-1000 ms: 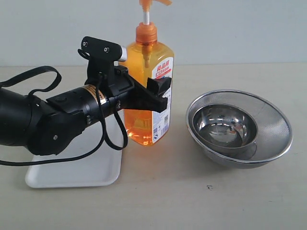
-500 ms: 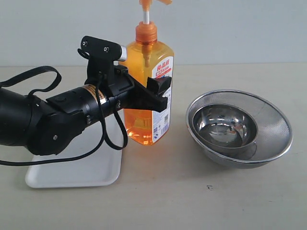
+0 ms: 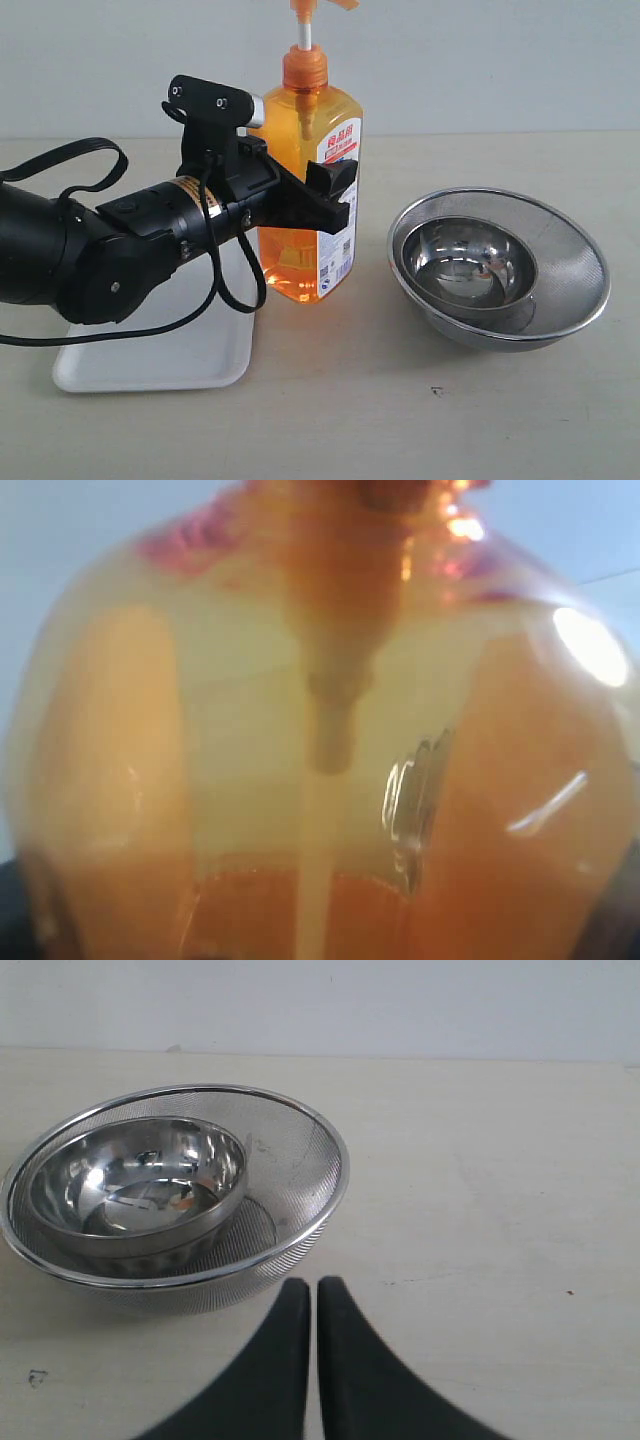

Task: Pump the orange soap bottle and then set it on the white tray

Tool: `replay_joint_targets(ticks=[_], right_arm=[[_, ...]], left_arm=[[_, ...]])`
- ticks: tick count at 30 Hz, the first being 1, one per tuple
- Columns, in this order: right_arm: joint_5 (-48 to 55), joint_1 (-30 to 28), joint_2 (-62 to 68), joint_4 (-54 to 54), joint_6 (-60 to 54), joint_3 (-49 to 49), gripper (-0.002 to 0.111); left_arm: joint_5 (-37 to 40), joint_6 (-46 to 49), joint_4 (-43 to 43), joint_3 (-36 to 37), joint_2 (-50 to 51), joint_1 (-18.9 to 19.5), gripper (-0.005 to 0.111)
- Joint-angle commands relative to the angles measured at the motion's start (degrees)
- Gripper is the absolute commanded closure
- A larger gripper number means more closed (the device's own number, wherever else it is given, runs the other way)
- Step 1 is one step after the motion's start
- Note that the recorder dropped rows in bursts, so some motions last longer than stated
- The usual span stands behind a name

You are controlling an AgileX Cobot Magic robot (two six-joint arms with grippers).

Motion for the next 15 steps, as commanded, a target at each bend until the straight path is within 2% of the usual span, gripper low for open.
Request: replay_joint_targets(ticks=[1, 5, 11, 13, 15], right_arm=[[-0.7, -0.2, -0.3, 0.0, -0.3, 0.0, 0.108], [-0.7, -0.2, -0.3, 0.0, -0.3, 0.0, 0.108], [-0.7, -0.2, -0.3, 0.0, -0.3, 0.0, 0.108], [-0.7, -0.2, -0.3, 0.0, -0.3, 0.0, 0.108], [-0.7, -0.2, -0.3, 0.0, -0.3, 0.0, 0.108]], left_arm=[[-5.6, -0.5, 0.3, -0.5, -1.4, -0.2, 0.102], [-5.4, -0.7, 0.3, -0.5, -1.4, -0.2, 0.102], [-3.3, 4.2, -2.9, -0.5, -1.4, -0.2, 0.102], [-3.1, 6.4, -7.5, -0.5, -1.4, -0.2, 0.102], [-3.1, 9.6, -15.8, -0.5, -1.4, -0.3, 0.102]])
